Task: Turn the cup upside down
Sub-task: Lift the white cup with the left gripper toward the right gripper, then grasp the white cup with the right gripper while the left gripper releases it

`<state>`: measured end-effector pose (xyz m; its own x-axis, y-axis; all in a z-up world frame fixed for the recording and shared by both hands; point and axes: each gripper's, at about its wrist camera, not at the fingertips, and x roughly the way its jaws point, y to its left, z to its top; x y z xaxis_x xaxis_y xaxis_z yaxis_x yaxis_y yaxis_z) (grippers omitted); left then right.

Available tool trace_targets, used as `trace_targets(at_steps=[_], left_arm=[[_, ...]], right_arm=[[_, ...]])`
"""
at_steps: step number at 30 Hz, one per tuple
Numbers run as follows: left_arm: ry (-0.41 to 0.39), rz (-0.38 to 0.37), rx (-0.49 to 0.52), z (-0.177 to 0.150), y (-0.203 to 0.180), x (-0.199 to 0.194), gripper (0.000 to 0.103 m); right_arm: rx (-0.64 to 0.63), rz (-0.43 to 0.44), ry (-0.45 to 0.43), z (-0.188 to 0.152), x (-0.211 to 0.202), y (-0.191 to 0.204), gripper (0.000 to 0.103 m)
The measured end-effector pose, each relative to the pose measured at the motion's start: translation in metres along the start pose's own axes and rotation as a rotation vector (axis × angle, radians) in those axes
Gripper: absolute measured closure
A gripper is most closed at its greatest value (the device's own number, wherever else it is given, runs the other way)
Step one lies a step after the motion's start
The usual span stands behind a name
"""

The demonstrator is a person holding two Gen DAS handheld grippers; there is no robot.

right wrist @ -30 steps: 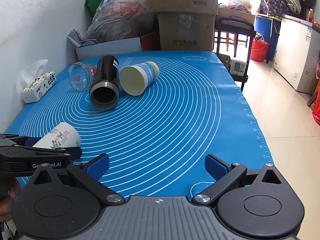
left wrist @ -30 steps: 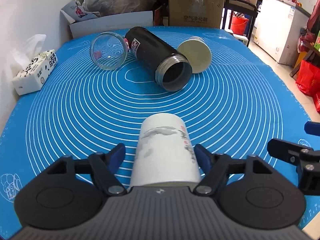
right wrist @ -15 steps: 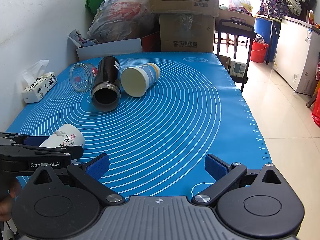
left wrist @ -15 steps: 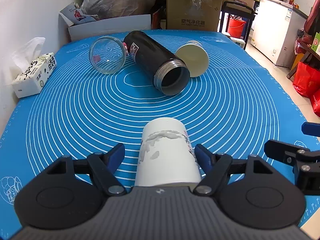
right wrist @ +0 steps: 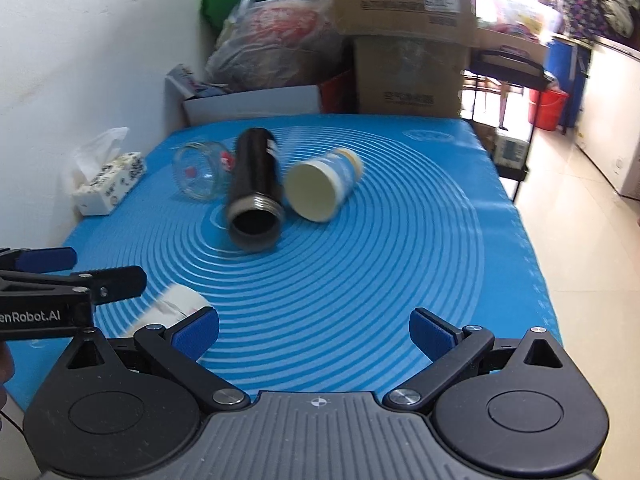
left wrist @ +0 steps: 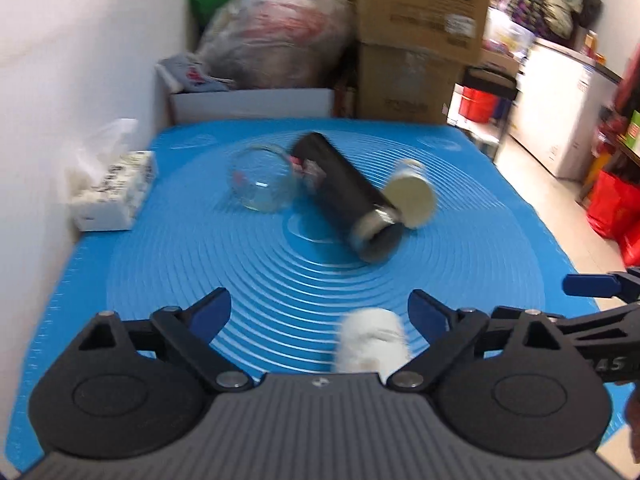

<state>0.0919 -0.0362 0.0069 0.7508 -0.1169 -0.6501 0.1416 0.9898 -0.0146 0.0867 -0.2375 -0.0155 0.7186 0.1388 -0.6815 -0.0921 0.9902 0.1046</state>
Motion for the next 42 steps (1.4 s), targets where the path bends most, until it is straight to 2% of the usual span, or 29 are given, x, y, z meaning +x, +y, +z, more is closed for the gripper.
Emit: trace_targets(at_steps=[6,9,14,21,26,28,29,30,32,35,38,42], left_arm=[[0.018,0.149,-0.018,-0.005,0.040,0.007,0.008],[0.033,0.189,-0.045,-0.013,0.062,0.010,0.008],[0.050,0.236,-0.068,-0.026,0.089,0.015,0.008],[0.066,0.230,-0.102,-0.033,0.103,0.021,0.008],[0.067,0.225,-0.104,-0.034,0.103,0.024,0.008],[0.071,0.223,-0.105,-0.035,0.103,0.026,0.008],[0.073,0.222,-0.106,-0.035,0.102,0.027,0.008],[0.073,0.220,-0.108,-0.036,0.102,0.027,0.008],[0.074,0.217,-0.110,-0.036,0.101,0.028,0.008],[0.070,0.210,-0.111,-0.036,0.098,0.027,0.008],[0.060,0.200,-0.111,-0.035,0.095,0.026,0.008],[0.036,0.186,-0.121,-0.033,0.088,0.022,0.008]], right_arm=[[-0.018,0.094,0.103,0.030,0.020,0.027,0.000],[0.023,0.156,0.186,0.041,0.038,0.035,0.002],[0.071,0.185,0.302,0.051,0.067,0.045,0.007],[0.173,0.254,0.429,0.040,0.103,0.053,0.012],[0.209,0.271,0.493,0.029,0.121,0.059,0.025],[0.214,0.270,0.507,0.027,0.124,0.061,0.037],[0.216,0.270,0.506,0.027,0.125,0.061,0.039],[0.221,0.274,0.502,0.028,0.124,0.061,0.047],[0.225,0.282,0.490,0.029,0.122,0.061,0.047],[0.193,0.286,0.416,0.031,0.109,0.063,0.047],[0.138,0.259,0.295,0.032,0.088,0.064,0.047],[-0.013,0.157,0.058,0.026,0.057,0.070,0.047]])
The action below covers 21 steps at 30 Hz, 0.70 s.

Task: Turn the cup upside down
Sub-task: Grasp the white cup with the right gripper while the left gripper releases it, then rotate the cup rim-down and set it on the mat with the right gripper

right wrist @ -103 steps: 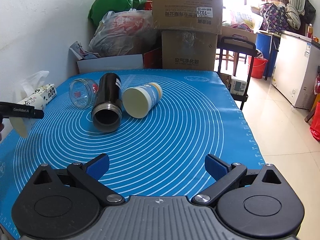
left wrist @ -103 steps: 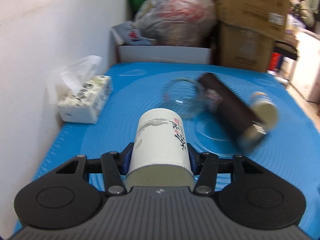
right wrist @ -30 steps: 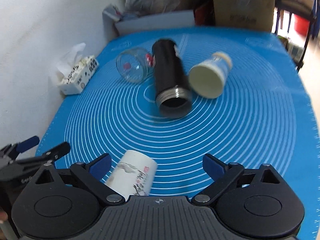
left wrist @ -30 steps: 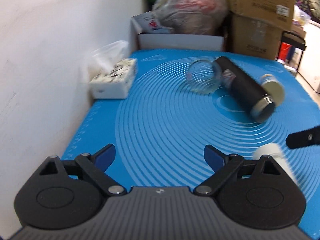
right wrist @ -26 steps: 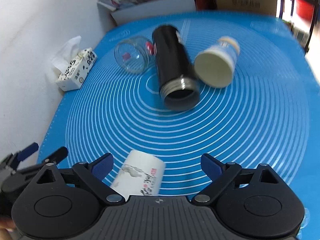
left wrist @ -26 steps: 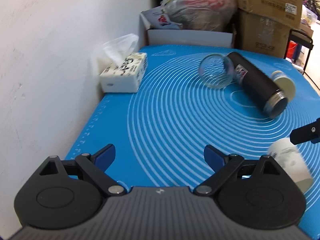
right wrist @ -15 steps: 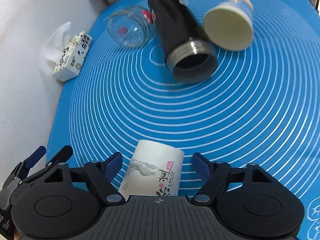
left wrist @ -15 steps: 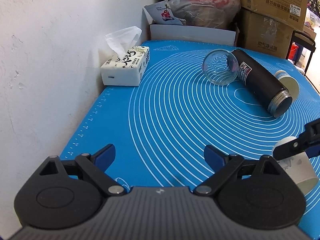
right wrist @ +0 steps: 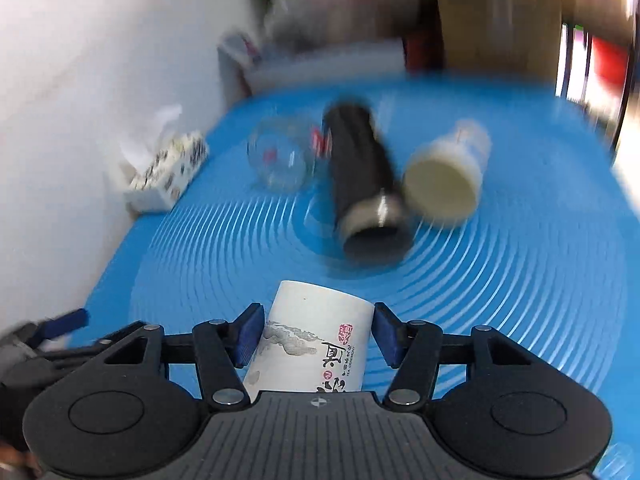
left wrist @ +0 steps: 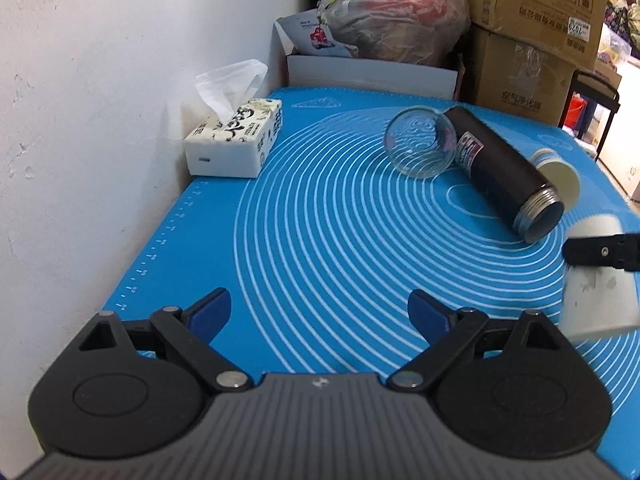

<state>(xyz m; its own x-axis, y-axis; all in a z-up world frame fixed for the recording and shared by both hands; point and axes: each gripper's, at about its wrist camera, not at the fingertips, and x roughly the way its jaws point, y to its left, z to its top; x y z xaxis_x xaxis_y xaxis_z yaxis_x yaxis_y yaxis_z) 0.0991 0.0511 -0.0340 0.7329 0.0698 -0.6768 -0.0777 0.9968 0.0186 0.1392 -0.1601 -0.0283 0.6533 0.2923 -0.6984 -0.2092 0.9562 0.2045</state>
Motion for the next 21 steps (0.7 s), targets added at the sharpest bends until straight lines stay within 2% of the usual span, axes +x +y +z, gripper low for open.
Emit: trace_targets(at_steps=[4,7,9,13,21], left_arm=[[-0.011,-0.001,-0.003,-0.002,-0.008,-0.003,0.008],[-0.012,-0.003,0.009,-0.005,-0.015,-0.004,0.008],[-0.009,-0.008,0.016,-0.007,-0.019,-0.005,0.008],[-0.008,-0.020,0.022,-0.010,-0.025,-0.006,0.008],[-0.002,-0.032,0.025,-0.015,-0.032,-0.011,0.008]], right_arm=[[-0.163,-0.117,-0.223,-0.024,-0.015,0.006,0.047],[-0.217,-0.163,-0.350,-0.044,-0.018,0.003,0.047],[-0.243,-0.188,-0.404,-0.057,-0.017,-0.001,0.047],[-0.245,-0.218,-0.414,-0.069,-0.012,-0.007,0.047],[-0.268,-0.211,-0.418,-0.092,-0.029,-0.006,0.049]])
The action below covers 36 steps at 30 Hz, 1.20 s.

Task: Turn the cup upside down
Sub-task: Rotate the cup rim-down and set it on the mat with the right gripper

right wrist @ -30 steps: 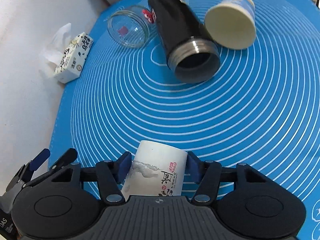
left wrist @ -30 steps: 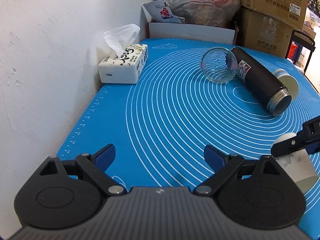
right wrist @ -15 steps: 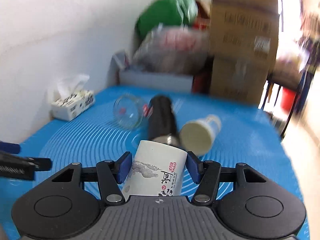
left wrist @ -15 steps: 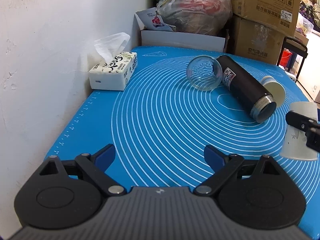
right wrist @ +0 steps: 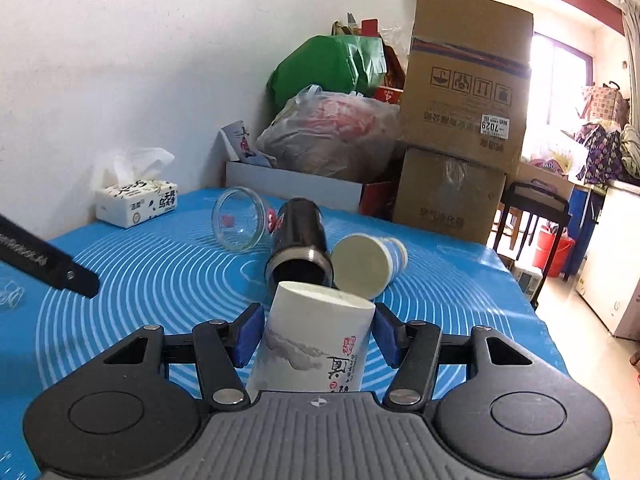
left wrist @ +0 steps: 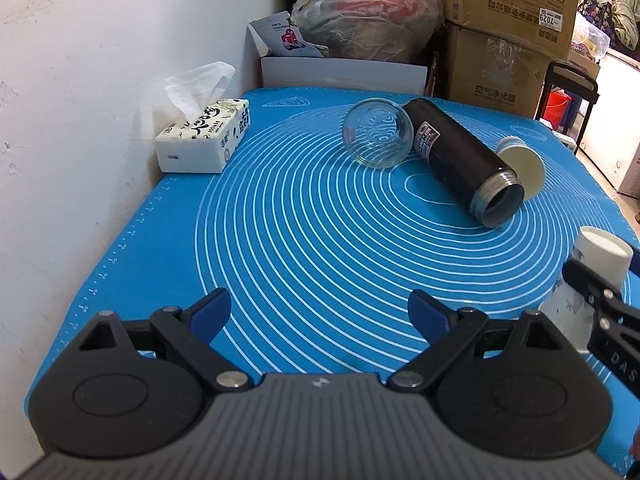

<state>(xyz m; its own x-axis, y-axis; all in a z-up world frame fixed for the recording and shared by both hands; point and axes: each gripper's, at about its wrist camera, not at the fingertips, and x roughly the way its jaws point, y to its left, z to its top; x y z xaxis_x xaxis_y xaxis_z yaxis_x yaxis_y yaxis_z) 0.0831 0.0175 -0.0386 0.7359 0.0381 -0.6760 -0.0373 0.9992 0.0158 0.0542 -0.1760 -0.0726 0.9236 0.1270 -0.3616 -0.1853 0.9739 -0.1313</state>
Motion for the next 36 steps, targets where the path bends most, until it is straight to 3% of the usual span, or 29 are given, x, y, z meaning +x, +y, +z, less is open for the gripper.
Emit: trace_targets(at_steps=[6,11,16,24,36], left_arm=[[0.014,-0.011,0.007,-0.007,-0.006,-0.005,0.008],[0.004,-0.025,0.012,-0.011,-0.012,-0.013,0.008],[-0.029,-0.052,0.031,-0.014,-0.020,-0.033,0.008],[-0.104,-0.087,0.084,-0.033,-0.037,-0.080,0.008],[-0.115,-0.111,0.123,-0.073,-0.049,-0.121,0.008]], right_arm=[[0.043,0.018,0.047,-0.007,-0.012,-0.003,0.050],[0.061,0.029,0.084,-0.008,-0.016,-0.004,0.031],[0.083,0.043,0.102,-0.005,-0.030,-0.008,0.005],[0.121,0.049,0.148,-0.008,-0.076,-0.013,0.003],[0.144,0.007,0.178,-0.020,-0.137,-0.014,0.003]])
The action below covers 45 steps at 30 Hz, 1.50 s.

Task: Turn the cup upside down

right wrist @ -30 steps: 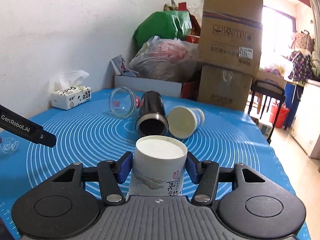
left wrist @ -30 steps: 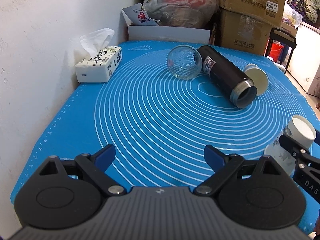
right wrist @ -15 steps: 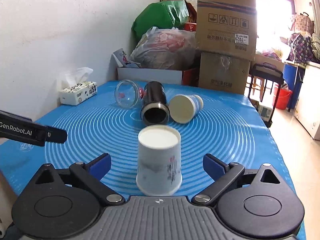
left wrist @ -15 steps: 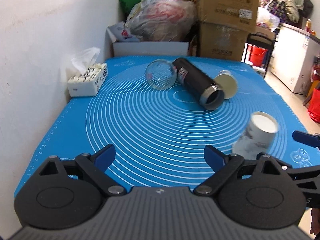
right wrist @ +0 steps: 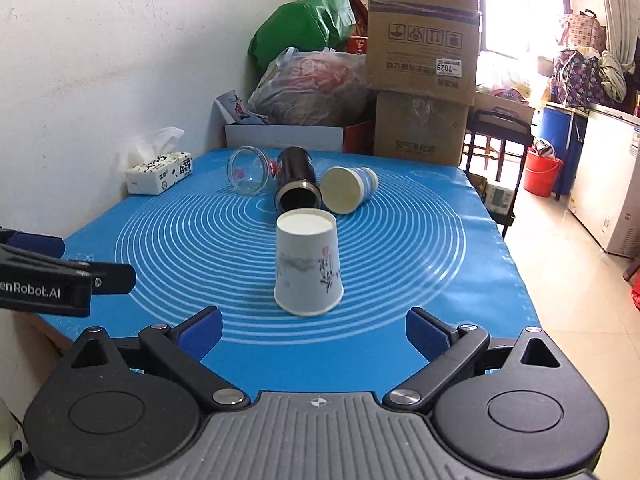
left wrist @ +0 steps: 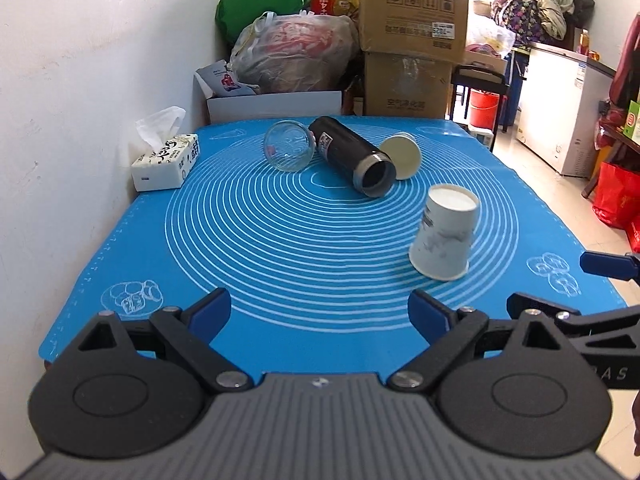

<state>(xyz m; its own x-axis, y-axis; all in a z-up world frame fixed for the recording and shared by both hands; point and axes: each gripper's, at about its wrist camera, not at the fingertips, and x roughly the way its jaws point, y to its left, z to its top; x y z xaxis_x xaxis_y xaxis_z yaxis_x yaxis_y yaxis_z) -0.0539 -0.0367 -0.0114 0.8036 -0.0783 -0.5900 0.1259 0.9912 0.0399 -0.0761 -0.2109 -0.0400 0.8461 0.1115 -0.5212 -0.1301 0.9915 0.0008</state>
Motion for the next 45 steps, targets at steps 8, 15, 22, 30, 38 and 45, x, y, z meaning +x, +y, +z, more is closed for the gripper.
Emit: trace_targets(at_steps=[8,15,22,30,38,45], left_arm=[[-0.003,-0.010,0.007,-0.010,-0.002,-0.011,0.008],[0.007,-0.017,0.004,-0.015,-0.001,-0.012,0.008],[0.020,-0.020,0.004,-0.018,0.001,-0.010,0.008],[0.023,-0.026,0.006,-0.017,0.000,-0.008,0.008],[0.021,-0.028,0.009,-0.018,0.000,-0.007,0.008],[0.020,-0.027,0.008,-0.018,0.000,-0.007,0.008]], right_arm=[[0.018,-0.002,0.009,-0.009,-0.018,0.001,0.004],[0.027,-0.001,0.017,-0.010,-0.021,0.000,0.004],[0.036,-0.002,0.023,-0.011,-0.020,-0.001,0.004],[0.045,0.000,0.027,-0.011,-0.019,-0.004,0.004],[0.055,-0.003,0.032,-0.010,-0.018,-0.005,0.005],[0.057,-0.001,0.032,-0.011,-0.018,-0.006,0.005]])
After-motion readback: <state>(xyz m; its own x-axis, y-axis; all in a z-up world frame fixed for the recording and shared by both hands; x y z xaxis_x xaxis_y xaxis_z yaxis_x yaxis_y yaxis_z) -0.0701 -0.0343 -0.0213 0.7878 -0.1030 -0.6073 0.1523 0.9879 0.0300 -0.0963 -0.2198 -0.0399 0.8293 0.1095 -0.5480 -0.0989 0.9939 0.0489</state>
